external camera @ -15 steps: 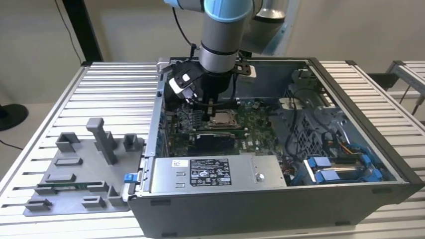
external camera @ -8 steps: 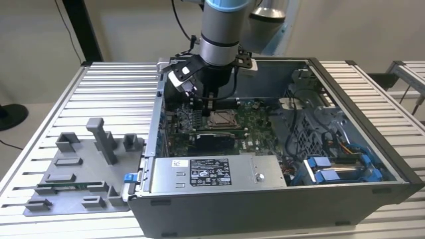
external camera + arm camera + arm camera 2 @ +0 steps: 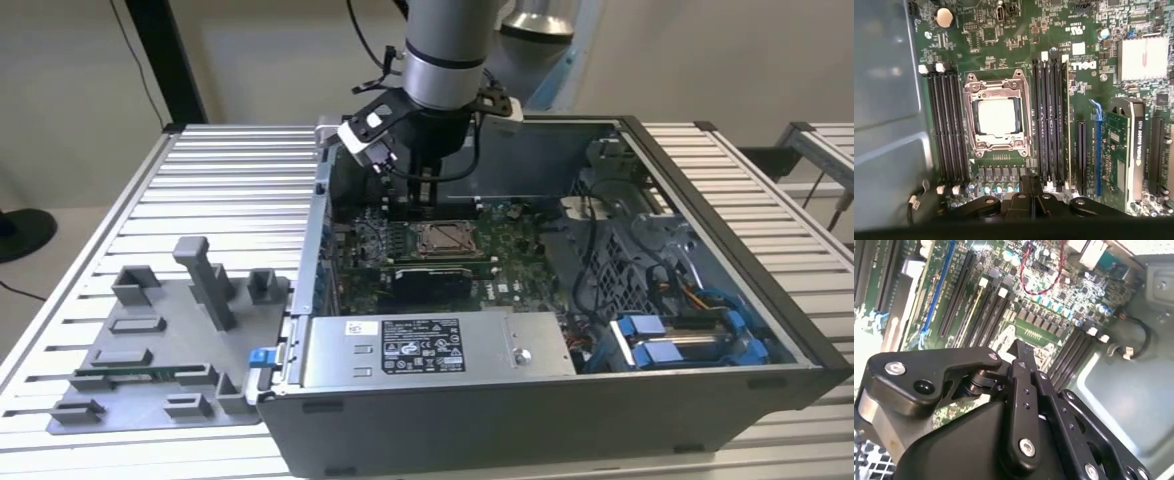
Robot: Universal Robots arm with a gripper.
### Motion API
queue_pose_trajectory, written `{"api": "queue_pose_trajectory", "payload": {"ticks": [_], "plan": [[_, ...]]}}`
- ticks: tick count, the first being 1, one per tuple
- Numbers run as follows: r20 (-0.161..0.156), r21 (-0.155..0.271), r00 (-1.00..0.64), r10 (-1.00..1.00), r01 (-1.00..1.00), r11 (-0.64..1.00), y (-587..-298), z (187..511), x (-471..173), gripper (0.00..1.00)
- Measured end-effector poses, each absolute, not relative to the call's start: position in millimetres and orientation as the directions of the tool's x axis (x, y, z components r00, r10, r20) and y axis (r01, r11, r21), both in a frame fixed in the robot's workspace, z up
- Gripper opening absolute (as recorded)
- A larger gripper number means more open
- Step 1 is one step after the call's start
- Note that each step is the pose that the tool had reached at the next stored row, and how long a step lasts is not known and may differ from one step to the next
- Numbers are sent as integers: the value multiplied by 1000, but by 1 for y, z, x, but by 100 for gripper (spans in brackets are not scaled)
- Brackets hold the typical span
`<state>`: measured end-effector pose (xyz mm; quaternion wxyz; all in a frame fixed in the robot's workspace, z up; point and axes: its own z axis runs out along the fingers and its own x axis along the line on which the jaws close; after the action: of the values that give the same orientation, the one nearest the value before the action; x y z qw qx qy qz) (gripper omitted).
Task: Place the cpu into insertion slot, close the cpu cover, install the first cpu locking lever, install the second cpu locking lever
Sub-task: 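Install the second cpu locking lever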
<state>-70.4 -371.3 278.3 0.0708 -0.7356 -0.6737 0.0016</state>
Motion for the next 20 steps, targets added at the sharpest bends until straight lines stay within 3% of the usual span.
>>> {"api": "queue_pose_trajectory", "payload": {"ticks": [20], "plan": [[110,-108,84,990,992,-72,-370,260,-54,0]]}}
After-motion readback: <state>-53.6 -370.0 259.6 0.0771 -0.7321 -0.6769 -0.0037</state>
